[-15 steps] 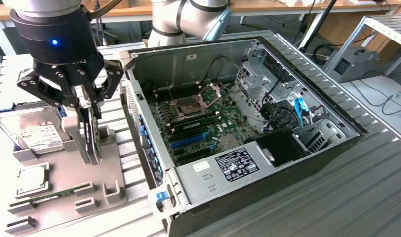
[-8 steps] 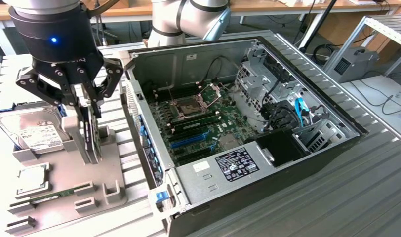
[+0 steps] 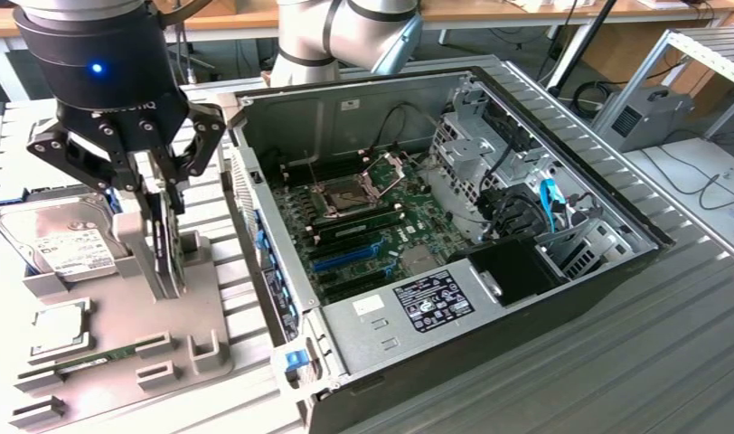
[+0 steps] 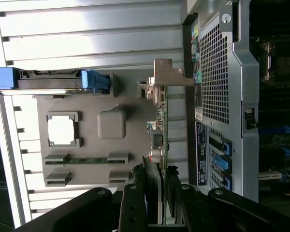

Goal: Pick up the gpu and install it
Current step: 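Pick up the gpu and move the gpu toward the slot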

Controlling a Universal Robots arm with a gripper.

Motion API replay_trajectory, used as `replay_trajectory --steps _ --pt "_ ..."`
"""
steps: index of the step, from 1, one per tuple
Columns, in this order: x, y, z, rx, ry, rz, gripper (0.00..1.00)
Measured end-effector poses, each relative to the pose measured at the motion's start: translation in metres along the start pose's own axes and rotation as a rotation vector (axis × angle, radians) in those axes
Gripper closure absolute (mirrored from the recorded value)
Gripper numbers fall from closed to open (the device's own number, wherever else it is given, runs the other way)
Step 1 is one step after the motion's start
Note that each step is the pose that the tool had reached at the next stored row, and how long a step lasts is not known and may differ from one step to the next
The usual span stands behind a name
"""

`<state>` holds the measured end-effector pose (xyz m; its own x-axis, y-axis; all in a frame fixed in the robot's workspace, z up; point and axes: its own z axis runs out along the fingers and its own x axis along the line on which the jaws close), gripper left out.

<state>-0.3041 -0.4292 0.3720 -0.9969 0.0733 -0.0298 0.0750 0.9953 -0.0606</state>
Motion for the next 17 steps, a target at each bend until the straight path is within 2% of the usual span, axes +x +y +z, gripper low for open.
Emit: replay_trajectory --steps 17 --pt "-0.0002 -0.0004 -0.007 0.0 0.0001 0.0 0.71"
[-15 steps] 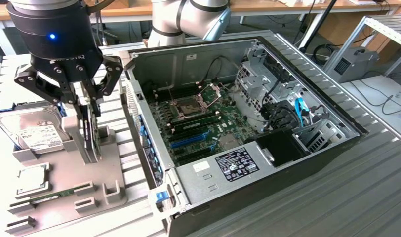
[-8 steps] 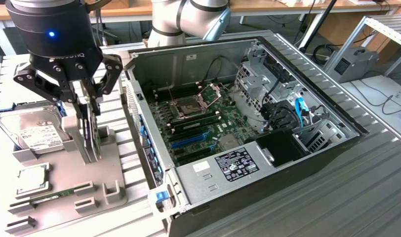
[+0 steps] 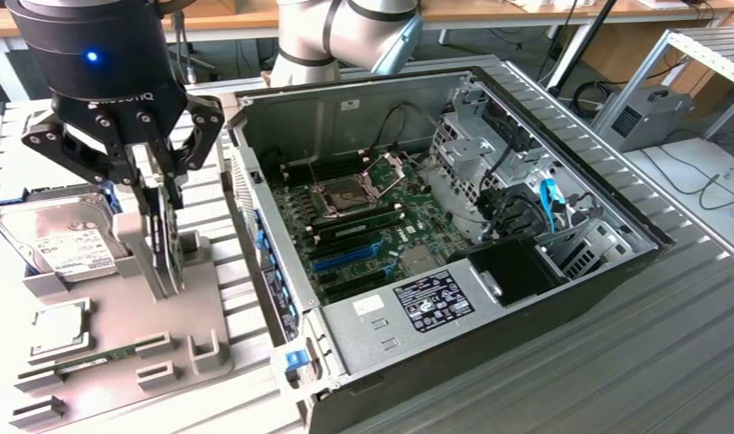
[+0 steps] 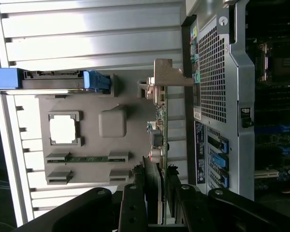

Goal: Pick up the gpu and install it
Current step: 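Pick up the gpu and move the gpu toward the slot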

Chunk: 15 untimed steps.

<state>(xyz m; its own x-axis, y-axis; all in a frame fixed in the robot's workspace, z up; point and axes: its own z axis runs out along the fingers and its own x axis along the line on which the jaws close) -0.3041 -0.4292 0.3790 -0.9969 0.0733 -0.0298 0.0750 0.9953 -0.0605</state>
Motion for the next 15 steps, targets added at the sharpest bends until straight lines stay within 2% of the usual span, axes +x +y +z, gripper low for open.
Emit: replay_trajectory --steps 15 --pt "-0.0002 -0.0004 -0.0061 0.0 0.0 0.0 0.71"
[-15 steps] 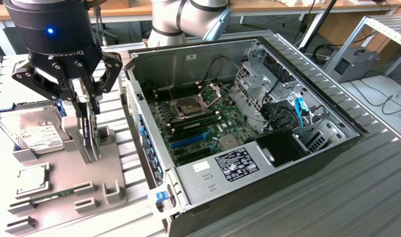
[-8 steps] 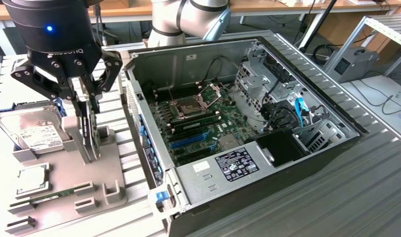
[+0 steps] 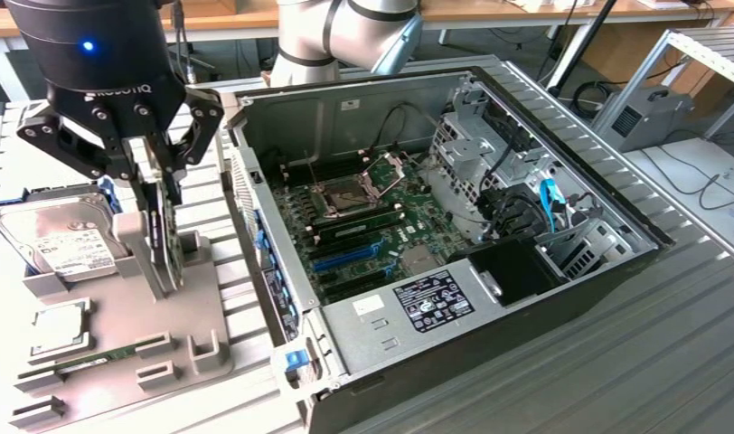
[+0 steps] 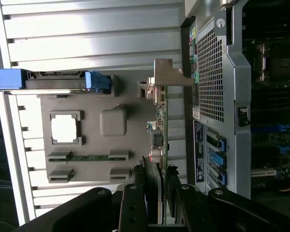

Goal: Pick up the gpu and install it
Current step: 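Pick up the gpu and move the gpu toward the slot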

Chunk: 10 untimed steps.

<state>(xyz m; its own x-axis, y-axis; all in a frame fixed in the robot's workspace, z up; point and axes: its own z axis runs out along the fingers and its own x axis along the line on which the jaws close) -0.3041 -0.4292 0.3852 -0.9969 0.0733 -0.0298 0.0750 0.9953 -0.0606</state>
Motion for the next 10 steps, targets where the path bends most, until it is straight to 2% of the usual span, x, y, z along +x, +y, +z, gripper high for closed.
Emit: replay_trajectory --steps 10 --pt "-0.0001 -0.0003 -0.0051 0.0 0.0 0.0 0.71"
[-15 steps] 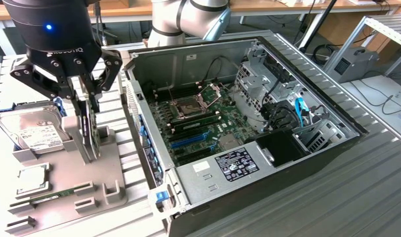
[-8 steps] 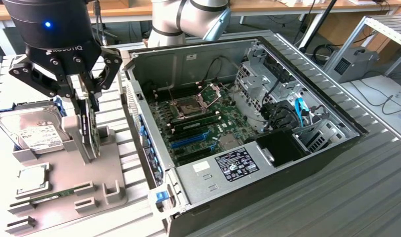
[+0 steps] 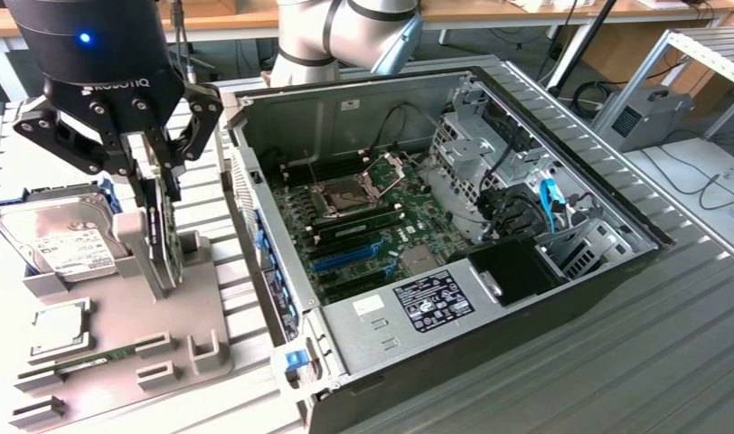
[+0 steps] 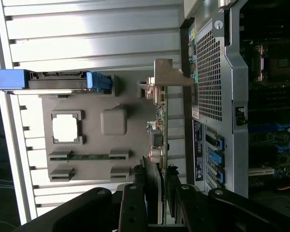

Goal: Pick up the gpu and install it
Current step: 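Pick up the gpu and move the gpu toward the slot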

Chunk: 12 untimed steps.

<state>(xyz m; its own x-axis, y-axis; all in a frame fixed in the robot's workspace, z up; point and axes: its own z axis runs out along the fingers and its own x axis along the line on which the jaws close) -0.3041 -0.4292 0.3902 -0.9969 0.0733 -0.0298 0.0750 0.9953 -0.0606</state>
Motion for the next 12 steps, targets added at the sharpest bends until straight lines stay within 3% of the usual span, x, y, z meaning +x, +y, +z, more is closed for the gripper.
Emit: replay_trajectory --steps 12 --pt "-0.0001 -0.0003 -0.0043 -0.0001 0.0 0.0 0.71"
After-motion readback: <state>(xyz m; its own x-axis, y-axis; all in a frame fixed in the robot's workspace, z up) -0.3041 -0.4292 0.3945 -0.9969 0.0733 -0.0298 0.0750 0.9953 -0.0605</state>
